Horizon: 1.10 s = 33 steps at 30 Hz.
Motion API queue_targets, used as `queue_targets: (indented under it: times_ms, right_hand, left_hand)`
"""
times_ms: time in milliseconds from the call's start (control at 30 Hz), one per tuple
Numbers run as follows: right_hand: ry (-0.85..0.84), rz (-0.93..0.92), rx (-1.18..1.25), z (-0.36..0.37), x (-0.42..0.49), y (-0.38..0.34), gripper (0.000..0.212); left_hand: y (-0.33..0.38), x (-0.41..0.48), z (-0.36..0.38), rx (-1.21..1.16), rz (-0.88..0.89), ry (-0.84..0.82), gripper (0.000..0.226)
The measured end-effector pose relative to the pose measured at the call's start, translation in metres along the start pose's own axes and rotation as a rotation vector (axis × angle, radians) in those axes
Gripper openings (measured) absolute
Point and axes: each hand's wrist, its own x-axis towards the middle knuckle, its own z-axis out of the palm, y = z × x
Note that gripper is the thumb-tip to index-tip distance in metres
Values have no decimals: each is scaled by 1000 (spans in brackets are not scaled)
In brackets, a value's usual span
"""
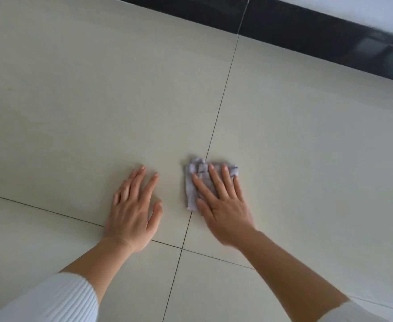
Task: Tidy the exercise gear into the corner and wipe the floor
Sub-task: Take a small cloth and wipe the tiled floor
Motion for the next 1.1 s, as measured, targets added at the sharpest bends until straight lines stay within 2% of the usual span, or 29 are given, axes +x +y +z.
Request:
queue_targets:
  times_ms: [100,167,267,367,467,567,633,800,867,967,1033,1100]
  right_hand:
    - [-42,-51,-54,7,-29,4,54]
    - [2,6,-34,-1,-18,15,55]
    - [122,271,109,-20,31,44,59]
    - [206,542,152,-44,88,88,62]
    - [168,677,165,-66,134,122,62]
    - [139,757,220,-82,186,113,61]
    - [130,642,186,-80,215,77,61]
    - [74,127,56,-54,219,-25,58]
    - [25,-66,-30,-48,194,-31,56]
    - [-23,-316,-123,-43,155,1,55]
    - [-14,-319,-158,-44,140,34,55]
    - [51,-137,-132,-47,132,64,56]
  left_hand:
    - [-1,16,-14,-1,-36,27,53]
    - [-13,42,-22,18,-85,61,59]
    - [-35,72,-26,23,-208,111,77]
    - [-42,79,-19,21,-163,144,79]
    - [-41,78,-17,9,-173,161,74]
    - [-42,80,-16,1,-193,156,72]
    - [-43,81,-15,6,-197,146,71]
    - [-47,83,-15,25,-206,134,72]
    - [-47,81,-16,19,-210,124,72]
    - [-44,79,-17,8,-216,123,72]
    - [-42,80,-18,3,-214,126,72]
    - [-41,82,-18,-11,-224,126,72]
